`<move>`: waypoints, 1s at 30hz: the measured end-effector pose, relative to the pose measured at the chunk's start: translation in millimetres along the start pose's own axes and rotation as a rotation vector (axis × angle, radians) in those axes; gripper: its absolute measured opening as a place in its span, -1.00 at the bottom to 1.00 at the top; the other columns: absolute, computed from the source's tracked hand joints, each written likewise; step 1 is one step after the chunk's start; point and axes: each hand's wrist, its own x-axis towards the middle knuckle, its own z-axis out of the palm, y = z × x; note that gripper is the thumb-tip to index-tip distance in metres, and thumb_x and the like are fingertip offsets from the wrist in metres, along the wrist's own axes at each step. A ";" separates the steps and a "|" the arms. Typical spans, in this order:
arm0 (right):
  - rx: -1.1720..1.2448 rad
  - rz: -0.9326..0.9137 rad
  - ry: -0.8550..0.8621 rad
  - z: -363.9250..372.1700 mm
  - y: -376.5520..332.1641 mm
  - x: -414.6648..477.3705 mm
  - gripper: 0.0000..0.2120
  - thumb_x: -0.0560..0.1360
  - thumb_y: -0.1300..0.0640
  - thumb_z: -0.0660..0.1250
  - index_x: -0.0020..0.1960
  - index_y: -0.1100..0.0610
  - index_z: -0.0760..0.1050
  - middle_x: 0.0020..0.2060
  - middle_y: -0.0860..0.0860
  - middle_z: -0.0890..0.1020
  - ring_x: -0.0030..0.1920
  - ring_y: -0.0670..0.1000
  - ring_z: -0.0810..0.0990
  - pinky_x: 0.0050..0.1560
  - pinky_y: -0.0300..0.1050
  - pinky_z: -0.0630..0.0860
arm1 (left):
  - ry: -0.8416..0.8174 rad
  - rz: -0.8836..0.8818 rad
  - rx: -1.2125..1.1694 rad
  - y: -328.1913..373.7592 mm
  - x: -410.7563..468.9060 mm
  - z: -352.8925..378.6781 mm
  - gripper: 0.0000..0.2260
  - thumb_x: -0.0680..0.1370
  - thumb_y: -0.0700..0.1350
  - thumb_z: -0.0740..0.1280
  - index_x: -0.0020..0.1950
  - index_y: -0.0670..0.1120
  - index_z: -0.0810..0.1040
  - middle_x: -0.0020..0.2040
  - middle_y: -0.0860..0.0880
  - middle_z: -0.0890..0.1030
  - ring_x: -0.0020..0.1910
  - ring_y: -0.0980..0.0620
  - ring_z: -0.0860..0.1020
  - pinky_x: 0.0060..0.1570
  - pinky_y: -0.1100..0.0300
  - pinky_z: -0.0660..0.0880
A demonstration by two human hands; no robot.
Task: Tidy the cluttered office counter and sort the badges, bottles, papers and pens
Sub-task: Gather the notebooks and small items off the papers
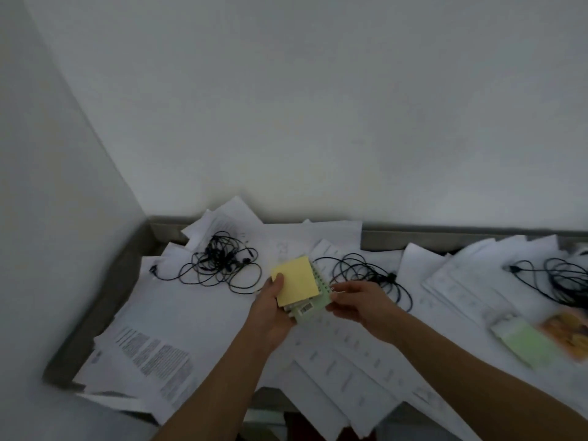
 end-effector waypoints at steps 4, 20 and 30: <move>-0.002 0.034 -0.004 -73.8 5.2 -32.8 -0.72 0.48 0.37 0.39 0.17 0.35 0.48 -0.07 0.23 0.68 -0.11 0.12 0.71 -0.19 -0.14 0.62 | 0.019 0.047 0.122 -52.5 -1.0 63.3 -0.66 0.64 -0.01 0.19 0.42 0.05 0.37 0.30 -0.14 0.53 0.16 -0.22 0.55 -0.04 -0.10 0.55; -0.399 -0.097 0.398 -341.3 11.7 -121.1 -0.86 0.46 0.19 0.47 -0.02 0.18 0.56 -0.14 0.13 0.67 -0.22 0.01 0.65 -0.25 -0.16 0.57 | 0.010 -0.193 0.229 -221.9 2.0 213.8 -0.77 0.62 -0.18 0.23 0.24 -0.25 0.45 0.10 -0.26 0.57 -0.02 -0.24 0.56 -0.03 -0.15 0.52; -1.255 -0.016 0.373 -337.8 23.9 -84.4 -0.41 0.37 -0.22 0.45 0.28 0.03 0.40 0.13 0.01 0.56 0.12 0.04 0.54 0.05 -0.05 0.50 | 0.087 -0.074 0.306 -242.7 19.6 196.2 -0.64 0.57 -0.25 0.27 0.38 -0.19 0.40 0.25 -0.25 0.55 0.19 -0.27 0.54 0.05 -0.19 0.55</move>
